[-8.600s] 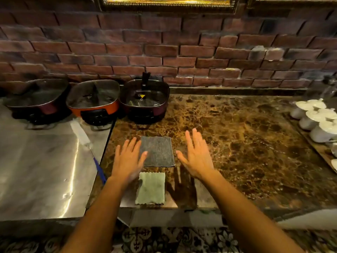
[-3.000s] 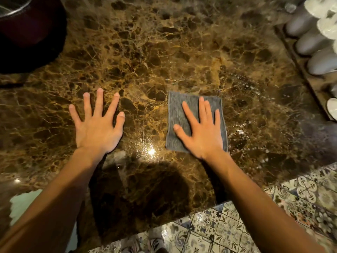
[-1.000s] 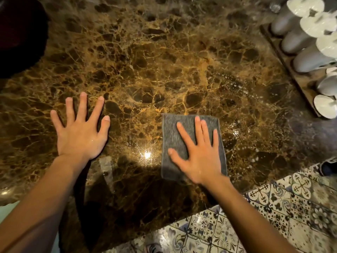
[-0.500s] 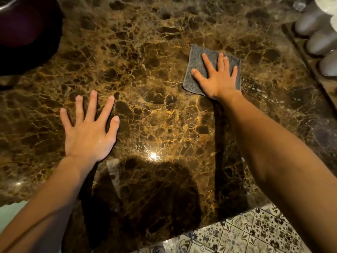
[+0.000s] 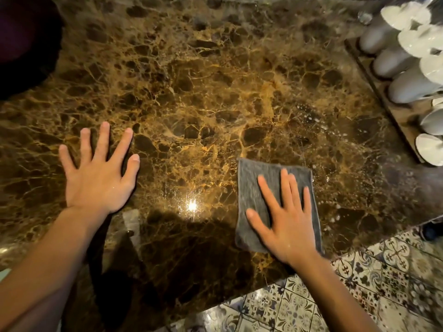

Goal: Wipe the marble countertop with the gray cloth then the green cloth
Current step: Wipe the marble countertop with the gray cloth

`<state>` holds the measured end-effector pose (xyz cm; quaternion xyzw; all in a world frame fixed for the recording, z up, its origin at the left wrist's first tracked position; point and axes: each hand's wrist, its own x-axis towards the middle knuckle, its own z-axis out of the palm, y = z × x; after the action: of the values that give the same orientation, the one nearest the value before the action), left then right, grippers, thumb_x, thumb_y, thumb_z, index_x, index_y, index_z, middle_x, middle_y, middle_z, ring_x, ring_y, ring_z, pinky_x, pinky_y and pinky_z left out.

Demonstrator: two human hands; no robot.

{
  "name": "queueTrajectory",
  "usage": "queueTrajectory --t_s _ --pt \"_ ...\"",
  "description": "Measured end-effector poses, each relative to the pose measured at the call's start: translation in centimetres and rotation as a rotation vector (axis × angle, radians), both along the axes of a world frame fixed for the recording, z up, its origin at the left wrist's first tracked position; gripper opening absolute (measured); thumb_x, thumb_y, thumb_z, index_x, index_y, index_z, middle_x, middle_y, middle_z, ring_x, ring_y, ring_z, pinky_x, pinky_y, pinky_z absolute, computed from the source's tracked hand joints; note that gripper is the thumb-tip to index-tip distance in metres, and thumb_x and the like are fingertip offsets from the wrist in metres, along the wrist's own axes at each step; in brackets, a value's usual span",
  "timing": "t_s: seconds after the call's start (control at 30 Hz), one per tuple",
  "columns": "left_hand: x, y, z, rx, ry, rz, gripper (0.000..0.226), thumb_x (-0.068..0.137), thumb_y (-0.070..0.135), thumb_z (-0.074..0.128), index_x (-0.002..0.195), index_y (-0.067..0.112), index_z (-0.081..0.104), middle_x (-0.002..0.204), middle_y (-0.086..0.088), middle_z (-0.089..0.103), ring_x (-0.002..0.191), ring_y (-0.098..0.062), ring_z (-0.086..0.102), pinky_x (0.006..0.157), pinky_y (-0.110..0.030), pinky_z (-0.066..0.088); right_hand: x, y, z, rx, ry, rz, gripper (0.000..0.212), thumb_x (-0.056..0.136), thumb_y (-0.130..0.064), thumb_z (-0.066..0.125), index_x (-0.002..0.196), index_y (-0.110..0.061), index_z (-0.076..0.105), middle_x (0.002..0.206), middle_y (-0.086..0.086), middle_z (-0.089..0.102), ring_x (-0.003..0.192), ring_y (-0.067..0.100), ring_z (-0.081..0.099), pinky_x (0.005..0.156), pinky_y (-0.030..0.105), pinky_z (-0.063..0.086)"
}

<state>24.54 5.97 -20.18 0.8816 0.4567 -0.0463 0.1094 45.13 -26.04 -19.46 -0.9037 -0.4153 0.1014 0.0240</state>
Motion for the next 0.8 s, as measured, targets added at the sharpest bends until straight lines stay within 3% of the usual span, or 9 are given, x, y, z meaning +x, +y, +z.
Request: queueTrajectory --t_s 0.2,0.33,0.57,0.8 --pt "0.0 0.0 0.1 -0.001 -0.004 0.001 0.059 0.098 0.068 0.005 0.154 0.054 -0.006 0.170 0.007 -0.010 0.155 -0.027 -0.013 0.120 -0.063 -0.008 -0.7 -1.7 0.1 -0.031 0.001 -0.005 0.077 0.094 -0.082 0.016 0.161 -0.047 0.004 0.172 0.009 -0.006 0.158 0.025 -0.011 0.126 0.055 -0.004" --pt "-0.1 -0.1 0.1 0.006 -0.002 -0.006 0.059 0.098 0.068 0.005 0.154 0.054 -0.006 0.170 0.007 -0.009 0.156 -0.027 -0.011 0.120 -0.064 -0.007 5.3 2.4 0.4 -0.055 0.028 -0.088 0.078 0.089 -0.086 0.012 0.158 -0.053 -0.005 0.171 0.005 -0.013 0.157 0.022 -0.015 0.125 0.053 -0.010" --pt "0.0 -0.1 0.3 0.003 0.001 -0.009 0.059 0.099 0.066 0.006 0.154 0.054 -0.008 0.170 0.007 -0.012 0.155 -0.026 -0.014 0.120 -0.062 -0.010 18.4 14.1 1.3 -0.090 0.135 -0.220 0.085 0.085 -0.091 0.016 0.158 -0.052 0.000 0.171 0.007 -0.014 0.157 0.026 -0.014 0.122 0.061 -0.011" --pt "-0.1 0.0 0.2 0.003 0.000 -0.016 0.059 0.099 0.067 0.005 0.154 0.053 -0.008 0.169 0.007 -0.012 0.155 -0.027 -0.014 0.120 -0.062 -0.010 19.2 15.0 0.9 -0.046 0.107 -0.237 0.083 0.088 -0.088 0.015 0.160 -0.049 0.002 0.171 0.008 -0.012 0.157 0.026 -0.013 0.123 0.059 -0.010"
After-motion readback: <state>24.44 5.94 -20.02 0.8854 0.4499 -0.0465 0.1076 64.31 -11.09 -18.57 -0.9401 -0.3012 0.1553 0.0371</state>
